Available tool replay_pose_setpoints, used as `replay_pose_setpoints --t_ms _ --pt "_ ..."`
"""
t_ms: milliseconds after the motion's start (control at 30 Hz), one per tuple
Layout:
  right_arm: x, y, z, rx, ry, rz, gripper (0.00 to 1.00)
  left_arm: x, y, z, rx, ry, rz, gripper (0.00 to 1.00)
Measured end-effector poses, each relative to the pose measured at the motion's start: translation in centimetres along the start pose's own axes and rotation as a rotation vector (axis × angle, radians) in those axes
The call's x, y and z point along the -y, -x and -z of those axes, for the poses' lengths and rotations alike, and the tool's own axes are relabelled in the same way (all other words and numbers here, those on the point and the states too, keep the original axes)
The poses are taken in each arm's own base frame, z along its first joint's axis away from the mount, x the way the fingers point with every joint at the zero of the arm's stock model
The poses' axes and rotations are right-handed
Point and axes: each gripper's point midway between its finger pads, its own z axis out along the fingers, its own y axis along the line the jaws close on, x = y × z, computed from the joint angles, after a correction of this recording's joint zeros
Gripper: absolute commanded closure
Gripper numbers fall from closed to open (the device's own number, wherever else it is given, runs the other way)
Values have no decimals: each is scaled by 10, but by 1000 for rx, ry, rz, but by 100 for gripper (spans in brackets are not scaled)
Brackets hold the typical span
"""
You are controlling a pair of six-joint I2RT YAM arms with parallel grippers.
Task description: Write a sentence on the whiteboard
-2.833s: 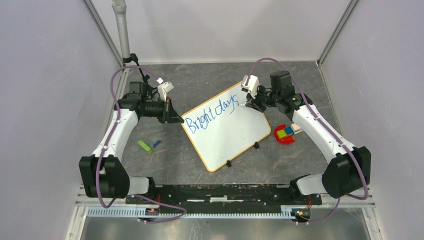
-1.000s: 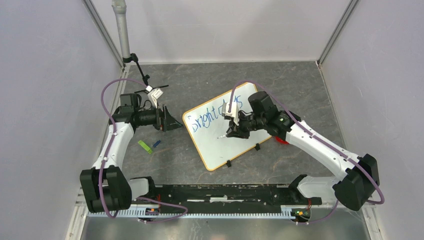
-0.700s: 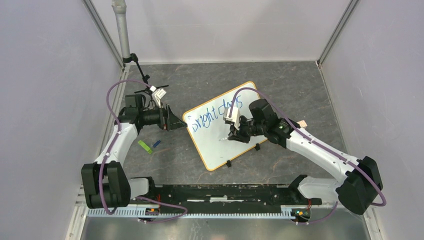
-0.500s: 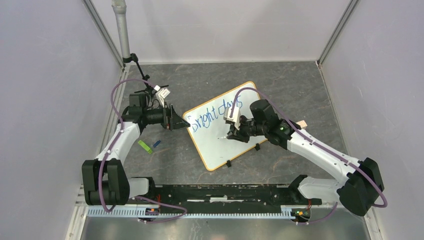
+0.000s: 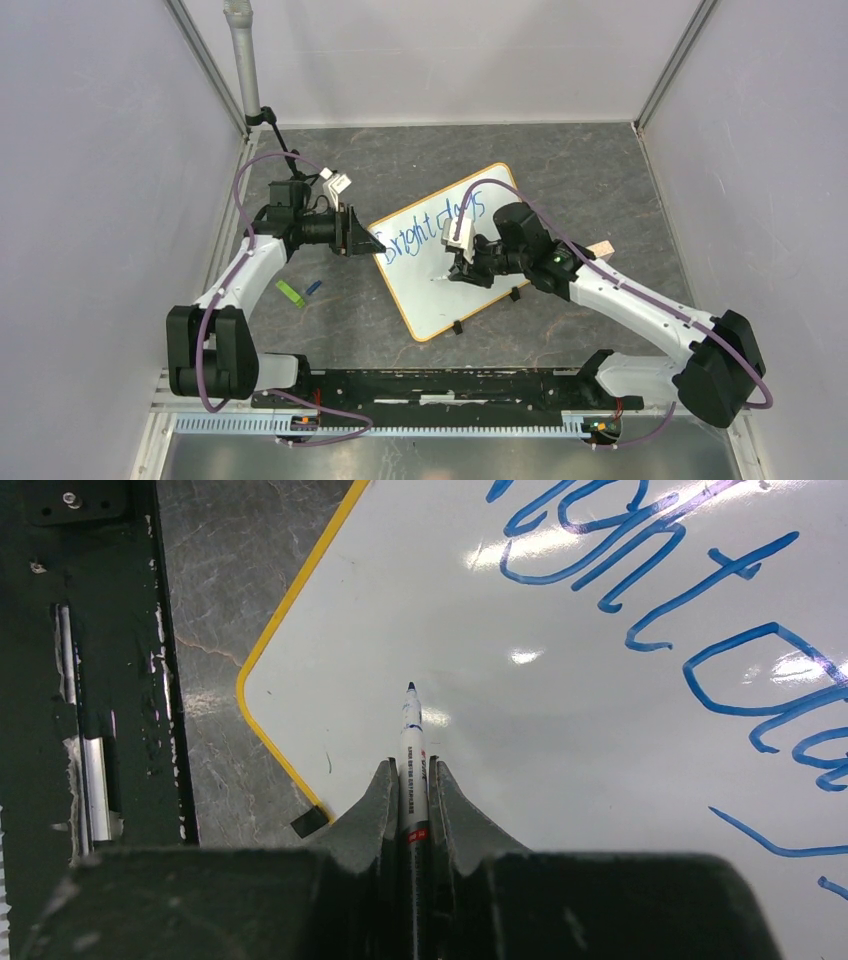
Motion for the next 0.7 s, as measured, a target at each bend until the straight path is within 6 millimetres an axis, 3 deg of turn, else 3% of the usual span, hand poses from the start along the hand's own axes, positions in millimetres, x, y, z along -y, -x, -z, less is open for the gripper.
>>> replay_pose_setpoints --t_ms 400,700 --pt "7 -4 -6 -2 -36 18 100 -2 -3 -2 -12 -2 18 65" --pt "-2 -2 -10 0 -13 19 100 3 -4 -2 -16 -24 17 83"
